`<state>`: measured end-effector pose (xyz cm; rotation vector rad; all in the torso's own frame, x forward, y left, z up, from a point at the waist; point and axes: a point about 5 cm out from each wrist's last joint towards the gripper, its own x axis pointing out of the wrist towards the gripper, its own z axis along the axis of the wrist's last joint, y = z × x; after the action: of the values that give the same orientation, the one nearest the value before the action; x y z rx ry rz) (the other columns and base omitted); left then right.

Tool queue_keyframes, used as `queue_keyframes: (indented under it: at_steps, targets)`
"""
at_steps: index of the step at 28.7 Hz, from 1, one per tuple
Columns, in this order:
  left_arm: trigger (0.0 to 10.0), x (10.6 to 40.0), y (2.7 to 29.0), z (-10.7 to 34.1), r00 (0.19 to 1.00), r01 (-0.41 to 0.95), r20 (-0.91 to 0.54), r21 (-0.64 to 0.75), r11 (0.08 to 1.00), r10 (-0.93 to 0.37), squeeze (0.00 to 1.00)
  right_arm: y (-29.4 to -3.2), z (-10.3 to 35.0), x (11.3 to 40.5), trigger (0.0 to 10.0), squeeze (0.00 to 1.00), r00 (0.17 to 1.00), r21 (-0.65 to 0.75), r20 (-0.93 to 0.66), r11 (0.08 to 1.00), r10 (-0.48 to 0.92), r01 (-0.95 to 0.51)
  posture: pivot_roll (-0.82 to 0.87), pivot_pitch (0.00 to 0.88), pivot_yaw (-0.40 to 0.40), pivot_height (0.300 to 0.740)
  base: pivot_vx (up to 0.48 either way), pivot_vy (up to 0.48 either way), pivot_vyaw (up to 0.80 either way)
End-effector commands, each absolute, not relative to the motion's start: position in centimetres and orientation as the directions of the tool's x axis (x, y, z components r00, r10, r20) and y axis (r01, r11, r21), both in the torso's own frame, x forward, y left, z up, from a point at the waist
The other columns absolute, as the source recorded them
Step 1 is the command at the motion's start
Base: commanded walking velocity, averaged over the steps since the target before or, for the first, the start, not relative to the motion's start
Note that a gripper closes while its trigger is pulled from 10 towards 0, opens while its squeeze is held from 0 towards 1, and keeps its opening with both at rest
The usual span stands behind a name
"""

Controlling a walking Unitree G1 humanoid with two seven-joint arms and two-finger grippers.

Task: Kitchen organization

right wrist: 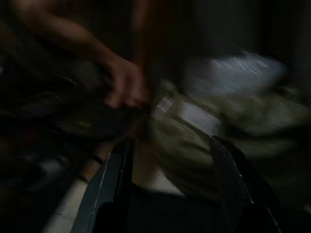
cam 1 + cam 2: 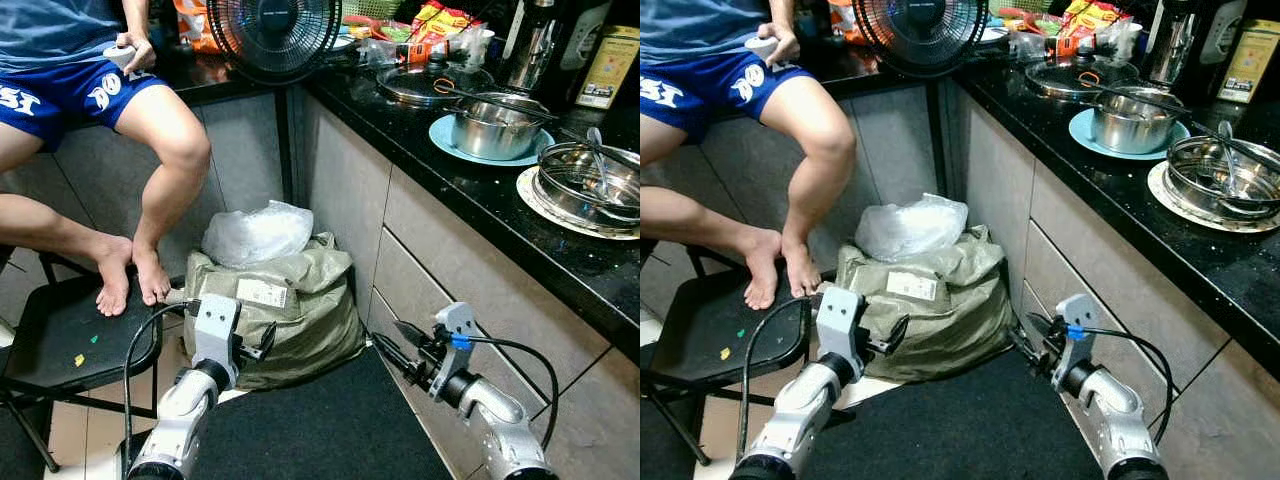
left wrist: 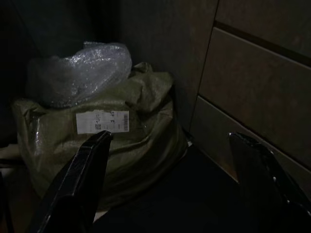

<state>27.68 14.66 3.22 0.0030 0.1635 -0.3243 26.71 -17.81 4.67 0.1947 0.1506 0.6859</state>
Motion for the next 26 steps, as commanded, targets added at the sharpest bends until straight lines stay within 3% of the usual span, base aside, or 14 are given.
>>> queue_keyframes:
  at_steps: [1, 6, 11, 19, 20, 26]
  targets:
    - [10.0, 27.6, 14.8, 3.2, 0.934, 0.320, -0.168, -0.007, 0.947, -0.317, 0.00, -16.4, 6.7, 27.1, 10.0, 0.00, 0.713, 0.266, 0.030, 0.683, 0.700, -0.681, 0.09, 0.000, 0.024, 0.736, 0.000, 0.000, 0.00]
    - [10.0, 27.6, 14.8, 3.3, 0.935, 0.317, -0.164, -0.005, 0.949, -0.313, 0.00, -13.0, 12.0, 26.9, 10.0, 0.00, 0.543, 0.274, 0.256, 0.479, 0.800, -0.834, 0.11, 0.000, 0.014, 0.736, 0.098, 0.000, 0.00]
    - [10.0, 27.6, 14.7, 3.3, 0.934, 0.321, -0.163, -0.009, 0.947, -0.318, 0.00, -12.4, 16.0, 27.0, 10.0, 0.00, 0.480, 0.241, 0.399, 0.416, 0.781, -0.877, 0.11, 0.000, 0.015, 0.736, 0.257, 0.000, 0.00]
    - [10.0, 27.6, 14.7, 3.3, 0.931, 0.327, -0.164, -0.013, 0.945, -0.324, 0.00, -13.2, 20.1, 27.7, 10.0, 0.00, 0.525, 0.224, 0.501, 0.483, 0.687, -0.846, 0.10, 0.000, 0.018, 0.736, 0.281, 0.000, 0.00]
    - [10.0, 27.6, 14.7, 3.3, 0.931, 0.328, -0.164, -0.014, 0.944, -0.326, 0.00, -14.2, 20.7, 28.7, 10.0, 0.00, 0.608, 0.251, 0.516, 0.572, 0.604, -0.781, 0.10, 0.000, 0.019, 0.736, 0.292, 0.000, 0.00]
    - [10.0, 27.6, 14.7, 3.3, 0.932, 0.327, -0.164, -0.015, 0.945, -0.325, 0.00, -15.7, 21.6, 29.3, 10.0, 0.00, 0.672, 0.309, 0.541, 0.623, 0.506, -0.718, 0.10, 0.000, 0.019, 0.736, 0.293, 0.000, 0.00]
